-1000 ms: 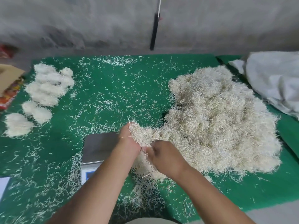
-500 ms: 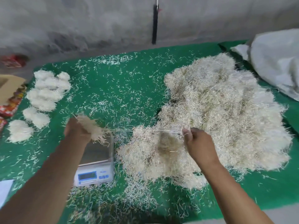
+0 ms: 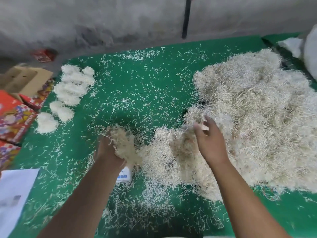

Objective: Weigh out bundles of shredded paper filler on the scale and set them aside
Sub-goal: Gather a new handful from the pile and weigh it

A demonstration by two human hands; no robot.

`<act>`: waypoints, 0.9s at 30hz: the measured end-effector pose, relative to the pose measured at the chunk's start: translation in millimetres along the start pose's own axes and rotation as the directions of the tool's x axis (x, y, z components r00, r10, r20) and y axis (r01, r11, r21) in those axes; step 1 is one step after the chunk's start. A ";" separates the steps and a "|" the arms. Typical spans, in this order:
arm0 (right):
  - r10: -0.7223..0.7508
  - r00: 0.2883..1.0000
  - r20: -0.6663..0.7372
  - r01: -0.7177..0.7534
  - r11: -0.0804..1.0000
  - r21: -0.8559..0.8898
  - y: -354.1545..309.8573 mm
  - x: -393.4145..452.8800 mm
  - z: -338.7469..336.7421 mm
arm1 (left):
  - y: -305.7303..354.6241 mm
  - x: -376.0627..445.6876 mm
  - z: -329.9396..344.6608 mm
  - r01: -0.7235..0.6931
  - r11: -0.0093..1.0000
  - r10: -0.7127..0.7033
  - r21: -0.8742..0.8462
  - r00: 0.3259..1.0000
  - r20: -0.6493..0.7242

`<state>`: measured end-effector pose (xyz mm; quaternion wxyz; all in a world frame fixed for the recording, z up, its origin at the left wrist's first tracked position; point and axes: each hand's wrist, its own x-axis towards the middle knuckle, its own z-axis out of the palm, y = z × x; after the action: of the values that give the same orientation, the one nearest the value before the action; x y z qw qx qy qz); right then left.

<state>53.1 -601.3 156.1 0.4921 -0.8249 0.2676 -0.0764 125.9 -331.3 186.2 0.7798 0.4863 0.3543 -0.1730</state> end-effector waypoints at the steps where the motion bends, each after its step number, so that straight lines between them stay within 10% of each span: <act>1: -0.075 0.981 0.176 0.059 0.993 0.098 -8.8 -15.6 11.5 | -5.4 -6.4 6.4 -0.001 0.999 -0.001 0.033 0.999 0.043; 5: -0.160 0.737 0.657 0.179 0.983 0.039 -14.9 -54.5 55.4 | -17.4 -24.1 26.7 -0.004 0.998 0.007 0.066 0.999 -0.042; 11: 0.154 0.931 0.329 -0.034 0.939 -0.343 38.7 -29.2 42.6 | 22.1 -27.6 -8.6 -0.053 0.998 0.057 -0.045 0.995 0.085; 16: 0.482 0.844 0.236 -0.172 0.659 -0.732 46.7 -35.5 6.0 | 42.1 -15.6 -46.0 -0.045 0.996 0.056 -0.082 0.990 0.132; 21: 0.119 0.959 0.256 -0.148 0.984 0.098 -52.8 -92.3 57.4 | 13.4 -27.3 -25.8 -0.088 0.996 0.091 -0.025 0.985 0.149; 24: 0.093 0.735 0.672 -0.583 0.593 0.556 -92.5 -127.4 104.5 | -11.7 -50.6 -7.3 -0.274 0.958 0.252 0.081 0.943 0.216; 27: 0.039 0.713 0.700 -0.701 0.039 0.712 -104.9 -127.8 118.4 | -31.6 -61.4 -17.8 -0.757 0.483 0.569 0.441 0.654 0.499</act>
<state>29.6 -404.9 203.4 0.9461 -0.1875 0.2306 0.1287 57.3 -335.0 205.4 0.6222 0.7802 -0.0580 -0.0282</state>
